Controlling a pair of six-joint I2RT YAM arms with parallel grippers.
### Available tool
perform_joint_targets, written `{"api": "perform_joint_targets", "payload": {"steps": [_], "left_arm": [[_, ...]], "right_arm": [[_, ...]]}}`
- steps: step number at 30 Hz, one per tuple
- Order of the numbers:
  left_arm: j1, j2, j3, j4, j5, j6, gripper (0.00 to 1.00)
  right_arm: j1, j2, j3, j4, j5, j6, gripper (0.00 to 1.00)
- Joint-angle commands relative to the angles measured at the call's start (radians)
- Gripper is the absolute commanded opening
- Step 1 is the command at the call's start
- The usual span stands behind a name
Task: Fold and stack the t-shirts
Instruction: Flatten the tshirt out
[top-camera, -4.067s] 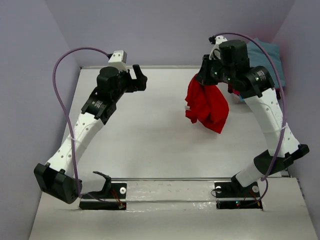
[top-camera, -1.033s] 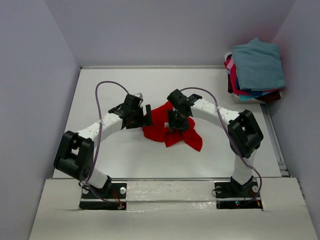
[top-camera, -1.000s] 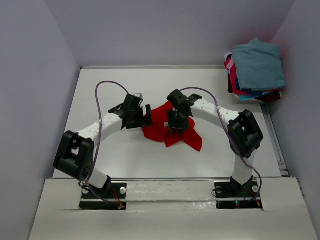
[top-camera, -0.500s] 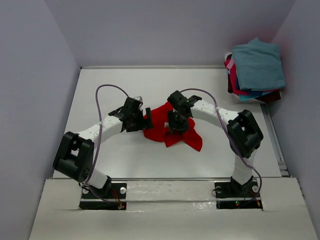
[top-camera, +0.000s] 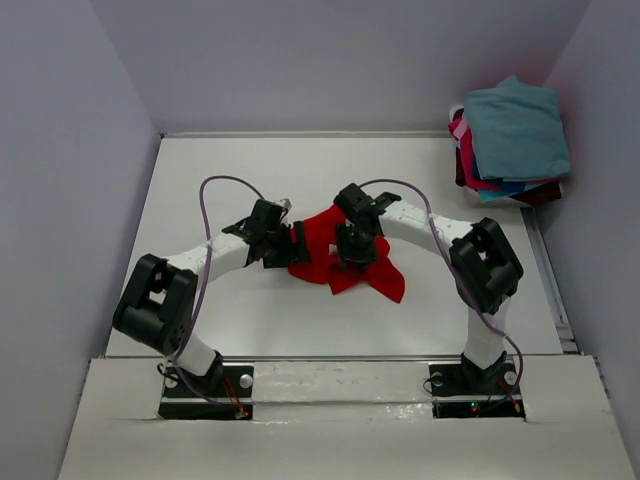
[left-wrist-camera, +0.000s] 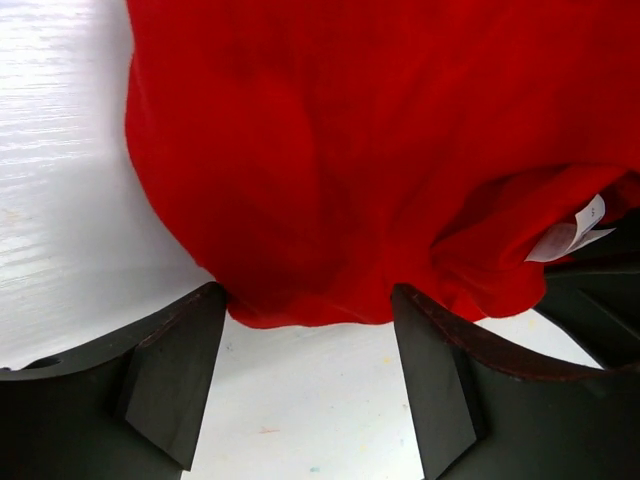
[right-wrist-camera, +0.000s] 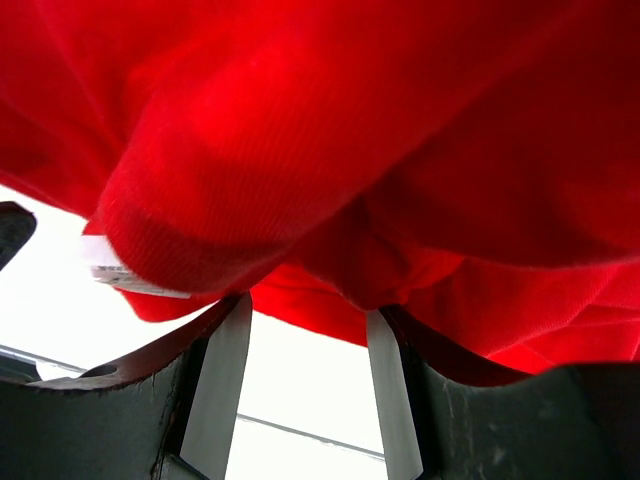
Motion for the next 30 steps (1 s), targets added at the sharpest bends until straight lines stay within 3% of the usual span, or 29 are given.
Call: {"api": "perform_joint_targets", "payload": {"steps": [1, 7, 10, 17, 23, 26, 30], "left_arm": [[-0.005, 0.025, 0.010, 0.036, 0.056, -0.002, 0.75], [-0.005, 0.033, -0.007, 0.041, 0.055, -0.013, 0.74], [-0.005, 0.026, -0.010, 0.041, 0.053, -0.016, 0.67], [-0.005, 0.027, -0.005, 0.038, 0.049, -0.013, 0.43], [-0.005, 0.018, 0.016, 0.030, 0.044, -0.007, 0.06], [-0.005, -0.002, 0.050, 0.006, 0.030, 0.009, 0.06], [-0.005, -0.037, 0.128, -0.080, -0.039, 0.055, 0.06]], "right_arm": [[0.010, 0.002, 0.009, 0.022, 0.009, 0.003, 0.55], [0.010, 0.006, 0.005, 0.028, 0.008, 0.003, 0.54], [0.010, 0.008, 0.002, 0.031, 0.013, 0.003, 0.54], [0.010, 0.020, 0.024, 0.022, 0.035, -0.005, 0.38], [0.010, 0.016, 0.059, -0.010, 0.058, -0.008, 0.19], [0.010, 0.007, 0.074, -0.026, 0.079, -0.009, 0.07], [0.010, -0.024, 0.162, -0.101, 0.145, -0.017, 0.07]]}}
